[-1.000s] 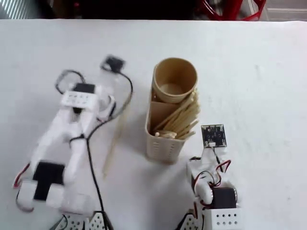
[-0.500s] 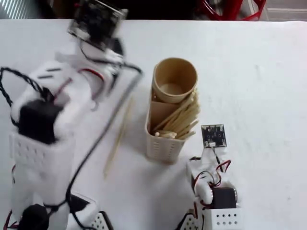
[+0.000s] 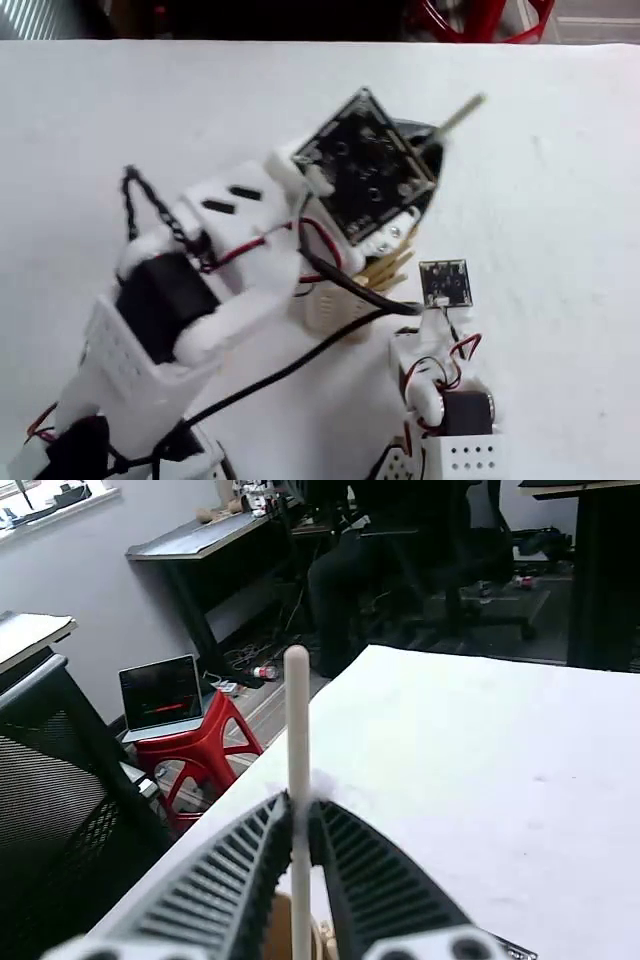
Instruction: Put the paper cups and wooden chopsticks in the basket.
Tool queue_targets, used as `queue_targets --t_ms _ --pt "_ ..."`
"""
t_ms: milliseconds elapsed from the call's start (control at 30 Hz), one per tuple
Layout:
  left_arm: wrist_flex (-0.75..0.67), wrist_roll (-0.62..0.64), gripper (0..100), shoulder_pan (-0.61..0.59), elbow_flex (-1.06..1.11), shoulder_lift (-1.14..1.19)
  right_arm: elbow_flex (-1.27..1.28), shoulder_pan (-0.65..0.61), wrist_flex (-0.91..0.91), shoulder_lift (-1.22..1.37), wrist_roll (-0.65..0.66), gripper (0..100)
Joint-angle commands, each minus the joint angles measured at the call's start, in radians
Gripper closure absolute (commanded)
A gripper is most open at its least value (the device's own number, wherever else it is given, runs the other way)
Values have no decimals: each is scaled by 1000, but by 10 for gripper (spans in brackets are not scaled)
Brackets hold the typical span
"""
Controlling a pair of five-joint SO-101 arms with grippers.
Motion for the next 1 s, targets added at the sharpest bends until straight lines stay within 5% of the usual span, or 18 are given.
queue_targets --t_ms 0,733,867,967 --pt "-25 -8 976 42 -35 21 9 10 4 -2 2 979" --pt "0 -5 907 39 -34 50 9 10 4 -2 2 979" --pt "0 -5 910 -30 -35 44 9 10 4 -2 2 979" --pt "28 -2 910 -197 -43 44 9 10 4 -2 2 979"
